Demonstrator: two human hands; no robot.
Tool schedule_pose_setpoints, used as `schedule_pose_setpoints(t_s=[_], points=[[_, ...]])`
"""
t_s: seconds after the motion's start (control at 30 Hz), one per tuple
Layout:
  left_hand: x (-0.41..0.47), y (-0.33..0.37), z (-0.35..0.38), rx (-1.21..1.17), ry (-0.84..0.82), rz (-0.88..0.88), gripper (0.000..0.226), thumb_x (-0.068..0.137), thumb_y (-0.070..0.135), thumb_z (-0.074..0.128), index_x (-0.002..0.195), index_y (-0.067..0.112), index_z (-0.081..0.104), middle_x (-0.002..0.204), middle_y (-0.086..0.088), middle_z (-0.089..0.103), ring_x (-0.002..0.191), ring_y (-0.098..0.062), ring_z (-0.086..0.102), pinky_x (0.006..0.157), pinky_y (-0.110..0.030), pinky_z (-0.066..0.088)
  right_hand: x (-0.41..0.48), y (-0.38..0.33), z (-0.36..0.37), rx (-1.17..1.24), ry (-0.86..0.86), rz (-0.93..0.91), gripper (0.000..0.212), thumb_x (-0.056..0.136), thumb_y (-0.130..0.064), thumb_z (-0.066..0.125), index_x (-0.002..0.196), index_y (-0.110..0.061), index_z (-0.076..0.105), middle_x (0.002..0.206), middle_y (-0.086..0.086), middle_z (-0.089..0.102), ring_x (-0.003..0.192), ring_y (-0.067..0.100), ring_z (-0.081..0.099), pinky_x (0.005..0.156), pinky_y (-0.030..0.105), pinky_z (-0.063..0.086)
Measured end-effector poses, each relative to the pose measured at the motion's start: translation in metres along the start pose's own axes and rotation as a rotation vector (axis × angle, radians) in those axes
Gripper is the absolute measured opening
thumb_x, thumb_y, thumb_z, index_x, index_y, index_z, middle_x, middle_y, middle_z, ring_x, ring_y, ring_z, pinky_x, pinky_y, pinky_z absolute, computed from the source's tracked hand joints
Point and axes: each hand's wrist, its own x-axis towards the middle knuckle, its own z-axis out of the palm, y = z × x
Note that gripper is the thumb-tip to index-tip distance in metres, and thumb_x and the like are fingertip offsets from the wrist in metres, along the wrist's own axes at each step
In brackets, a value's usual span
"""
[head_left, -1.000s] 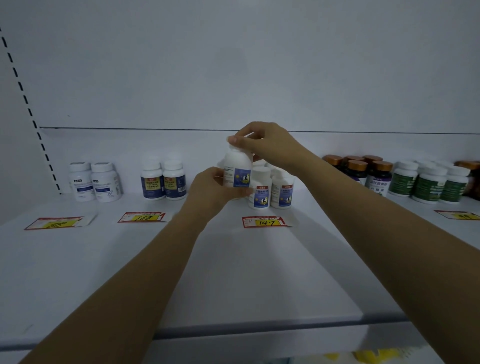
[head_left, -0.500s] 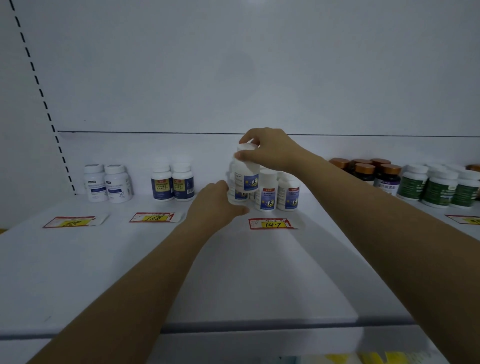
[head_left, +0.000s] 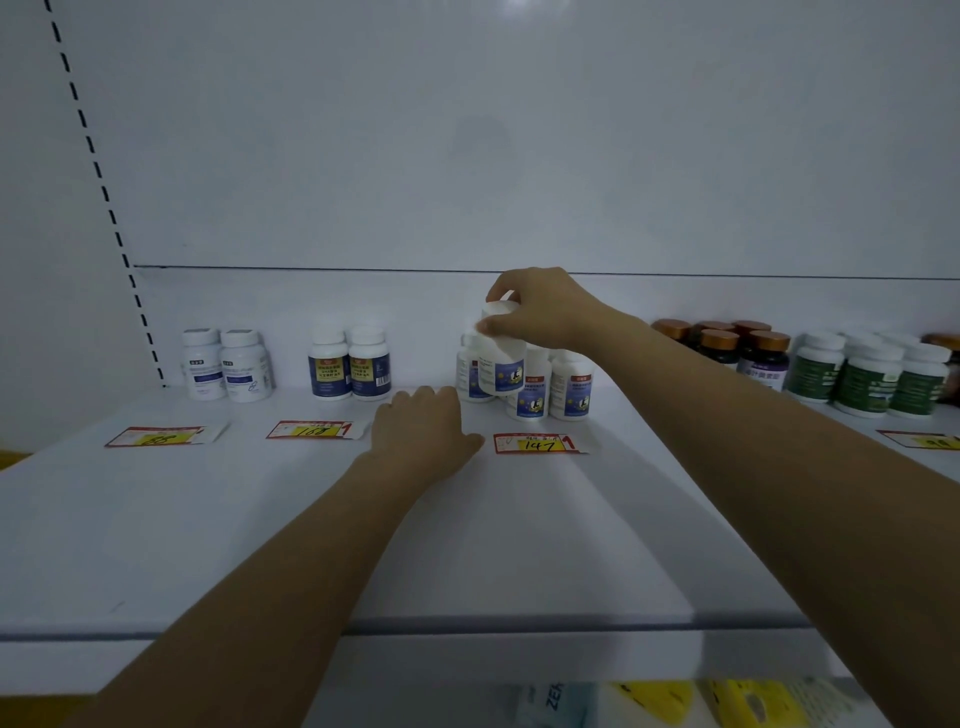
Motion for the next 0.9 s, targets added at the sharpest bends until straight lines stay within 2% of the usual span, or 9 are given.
schedule_pose_setpoints(t_s=[0.17,0.33,0.47,0.6,0.77,0.9], points=[[-0.003,-0.005,-0.005,0.023,-0.02,-0.017,0.055,0.09,0.055,0.047,0.123,0.011,0.047,0.123,-0.009,0.053,0.113,-0.028,0.05,0.088,-0.036,0.042,0.001,-0.009,-0.005,-0.034,-0.018,-0.031,0.045,0.085,-0.038,0.067,0.124,-0.015,0.058,0.126,0.006,0.057,0.103,0.018,0.053,0.08,0.025,0.042],[-0.009,-0.022,-0.018,0.032,0.002,-0.026,0.052,0.091,0.054,0.046,0.119,0.011,0.049,0.121,-0.01,0.054,0.11,-0.028,0.052,0.086,-0.036,0.043,0.016,-0.039,-0.006,-0.109,-0.029,-0.136,0.044,0.087,-0.035,0.065,0.124,-0.012,0.058,0.129,0.007,0.056,0.115,0.021,0.052,0.081,0.022,0.039],[-0.02,-0.051,-0.032,0.038,0.046,-0.105,0.052,0.091,0.054,0.048,0.123,0.013,0.049,0.124,-0.009,0.055,0.112,-0.028,0.053,0.089,-0.036,0.042,0.035,-0.081,0.005,-0.073,-0.032,-0.243,0.043,0.087,-0.034,0.065,0.123,-0.011,0.059,0.127,0.008,0.057,0.108,0.019,0.053,0.079,0.023,0.04],[-0.041,-0.102,-0.051,0.053,0.066,-0.21,0.053,0.09,0.053,0.048,0.125,0.013,0.047,0.125,-0.01,0.054,0.113,-0.029,0.052,0.087,-0.036,0.042,0.051,-0.14,0.027,-0.024,-0.031,-0.368,0.043,0.086,-0.033,0.066,0.122,-0.011,0.059,0.125,0.008,0.058,0.111,0.02,0.054,0.08,0.022,0.04],[-0.089,-0.191,-0.077,0.131,0.059,-0.381,0.06,0.09,0.058,0.045,0.131,0.015,0.044,0.13,-0.01,0.052,0.116,-0.03,0.05,0.092,-0.039,0.041,0.059,-0.238,0.065,0.07,-0.053,-0.52,0.043,0.086,-0.035,0.066,0.122,-0.012,0.059,0.127,0.007,0.057,0.114,0.02,0.053,0.08,0.022,0.04],[-0.141,-0.271,-0.095,0.201,0.058,-0.527,0.058,0.091,0.057,0.043,0.128,0.012,0.045,0.126,-0.01,0.053,0.114,-0.03,0.05,0.086,-0.037,0.042,0.054,-0.329,0.101,0.161,-0.084,-0.639,0.045,0.086,-0.034,0.066,0.124,-0.011,0.058,0.128,0.007,0.055,0.114,0.021,0.053,0.076,0.023,0.041]])
